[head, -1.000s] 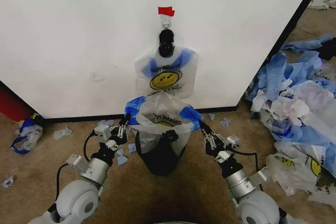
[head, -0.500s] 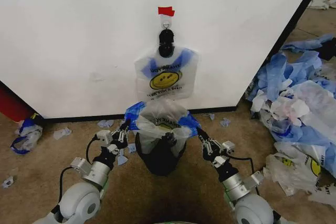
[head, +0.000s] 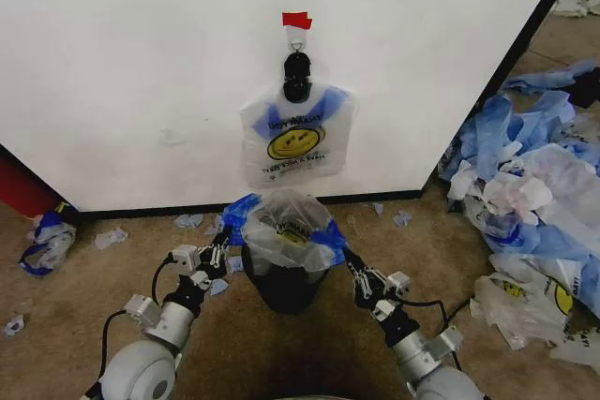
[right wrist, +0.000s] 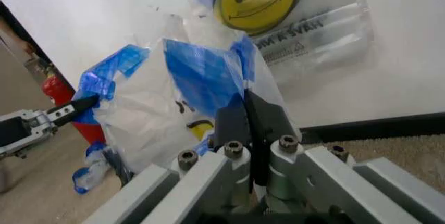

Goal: Pick up the garbage bag from the wall and place it over the trash bin.

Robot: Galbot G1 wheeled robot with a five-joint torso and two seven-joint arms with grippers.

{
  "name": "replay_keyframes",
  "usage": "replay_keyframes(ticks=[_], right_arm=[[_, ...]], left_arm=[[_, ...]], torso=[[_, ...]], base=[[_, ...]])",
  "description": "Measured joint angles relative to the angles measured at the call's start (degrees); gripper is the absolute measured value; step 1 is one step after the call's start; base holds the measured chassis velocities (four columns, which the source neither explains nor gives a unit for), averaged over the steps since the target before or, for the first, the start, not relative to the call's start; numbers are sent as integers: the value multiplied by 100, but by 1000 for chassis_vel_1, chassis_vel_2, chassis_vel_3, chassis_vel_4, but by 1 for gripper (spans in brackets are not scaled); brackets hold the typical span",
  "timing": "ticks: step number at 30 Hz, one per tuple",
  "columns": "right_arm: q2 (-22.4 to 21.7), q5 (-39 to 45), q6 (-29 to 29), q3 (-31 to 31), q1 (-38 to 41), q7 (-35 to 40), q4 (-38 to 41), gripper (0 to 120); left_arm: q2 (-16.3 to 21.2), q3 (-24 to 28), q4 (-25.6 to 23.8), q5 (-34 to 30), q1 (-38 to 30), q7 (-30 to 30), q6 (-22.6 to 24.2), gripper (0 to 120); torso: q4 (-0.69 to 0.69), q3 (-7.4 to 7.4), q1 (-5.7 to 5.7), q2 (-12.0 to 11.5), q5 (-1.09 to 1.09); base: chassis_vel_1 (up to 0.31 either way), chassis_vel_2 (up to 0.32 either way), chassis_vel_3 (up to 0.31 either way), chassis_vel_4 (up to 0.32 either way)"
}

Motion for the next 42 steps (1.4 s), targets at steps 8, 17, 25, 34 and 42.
replay_keyframes(ticks=[8, 17, 25, 34, 42], right_arm=[[-62, -75, 51, -74, -75, -3, 0, 0], [-215, -188, 139, -82, -291, -40, 66, 0], [-254, -389, 328, 1, -669, -113, 25, 0], [-261, -544, 455, 50, -909, -151, -26, 0], [-177, -671, 522, 41, -1011, -176, -133, 0]], left_arm=[[-109, -239, -152, 175, 495, -2, -44, 0], [-366, -336, -264, 438, 891, -4, -104, 0], [-535, -328, -275, 636, 1127, 3, -183, 0], [-737, -311, -276, 847, 1336, 19, -312, 0], [-933, -269, -214, 1002, 1460, 72, -446, 0]], torso=[[1, 0, 0, 0, 0], [0, 0, 0, 0, 1], [0, 0, 0, 0, 1], [1, 0, 0, 0, 1], [0, 0, 0, 0, 1]], base=[[0, 0, 0, 0], [0, 0, 0, 0], [0, 0, 0, 0], [0, 0, 0, 0], [0, 0, 0, 0]])
